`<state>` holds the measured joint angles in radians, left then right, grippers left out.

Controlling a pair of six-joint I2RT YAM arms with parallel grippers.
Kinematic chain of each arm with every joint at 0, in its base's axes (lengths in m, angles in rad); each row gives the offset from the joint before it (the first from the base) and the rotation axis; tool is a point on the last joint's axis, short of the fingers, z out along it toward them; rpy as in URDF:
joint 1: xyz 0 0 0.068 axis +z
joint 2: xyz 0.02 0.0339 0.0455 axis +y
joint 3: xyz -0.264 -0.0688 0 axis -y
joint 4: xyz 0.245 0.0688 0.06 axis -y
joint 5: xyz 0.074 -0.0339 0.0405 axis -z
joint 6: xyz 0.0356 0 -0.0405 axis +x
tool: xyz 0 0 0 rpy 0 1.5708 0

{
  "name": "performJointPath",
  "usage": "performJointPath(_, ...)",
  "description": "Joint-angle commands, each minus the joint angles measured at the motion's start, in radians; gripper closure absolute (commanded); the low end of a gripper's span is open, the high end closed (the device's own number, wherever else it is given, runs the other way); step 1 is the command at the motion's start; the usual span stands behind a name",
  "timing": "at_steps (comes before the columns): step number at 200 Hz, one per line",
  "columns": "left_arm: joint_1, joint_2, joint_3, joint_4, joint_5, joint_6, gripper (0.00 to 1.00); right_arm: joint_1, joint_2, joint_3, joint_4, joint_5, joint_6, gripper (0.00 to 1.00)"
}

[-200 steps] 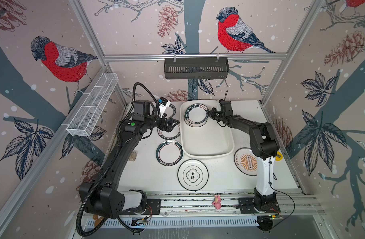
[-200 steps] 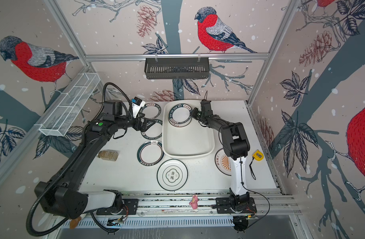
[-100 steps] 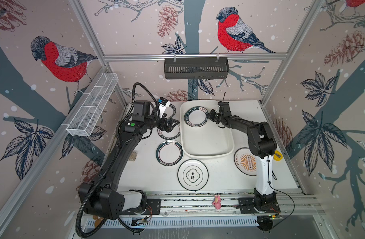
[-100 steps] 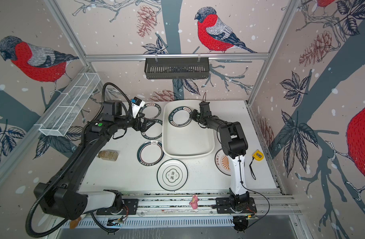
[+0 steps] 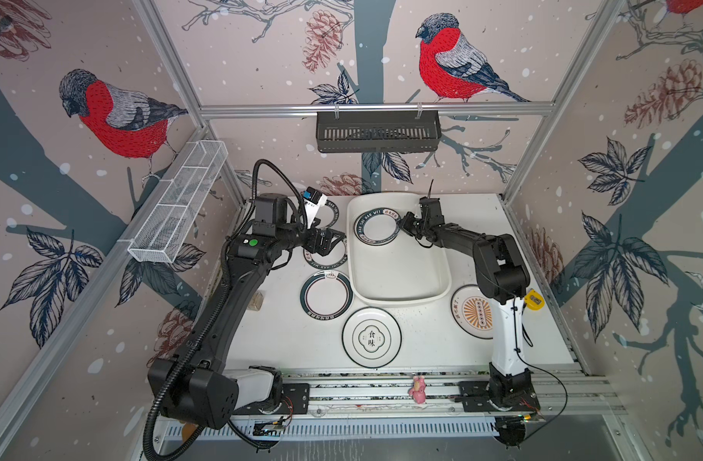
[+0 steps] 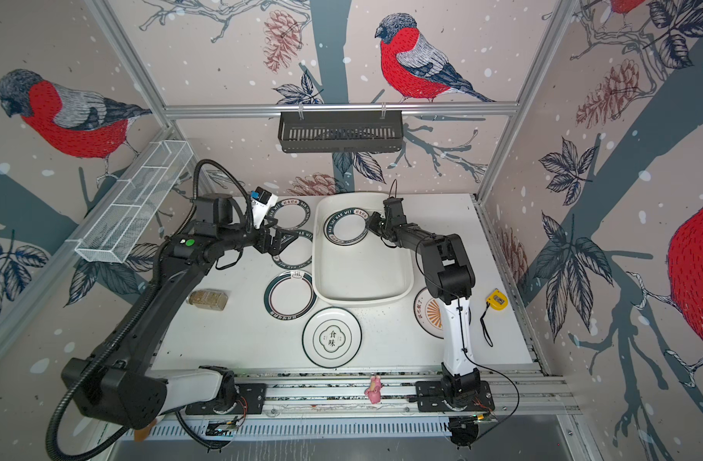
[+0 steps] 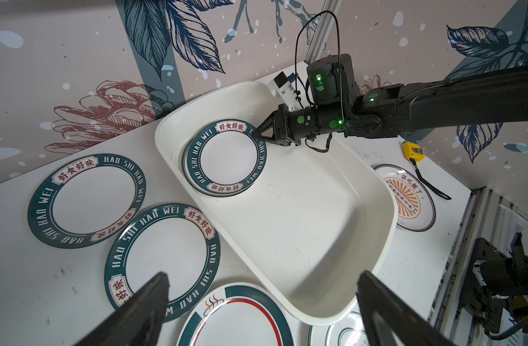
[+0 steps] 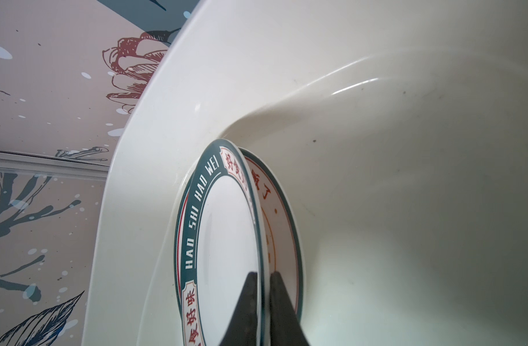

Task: Place the plates into the plastic bin on the countertop
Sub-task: Place the plate in the plastic bin.

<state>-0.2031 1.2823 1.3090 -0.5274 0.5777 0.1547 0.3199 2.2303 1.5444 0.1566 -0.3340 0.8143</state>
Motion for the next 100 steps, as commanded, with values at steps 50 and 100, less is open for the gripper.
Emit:
performJointPath(50, -0.002, -0.01, -0.002, 0.024, 0.025, 0.002, 0.03, -0.001, 0.007, 0.006, 0.001, 0.009, -0.001, 0.82)
performJointPath(100, -0.002, -0.014, -0.002, 0.024, 0.031, -0.001, 0.03, -0.003, 0.007, -0.004, 0.0, 0.01, -0.003, 0.78)
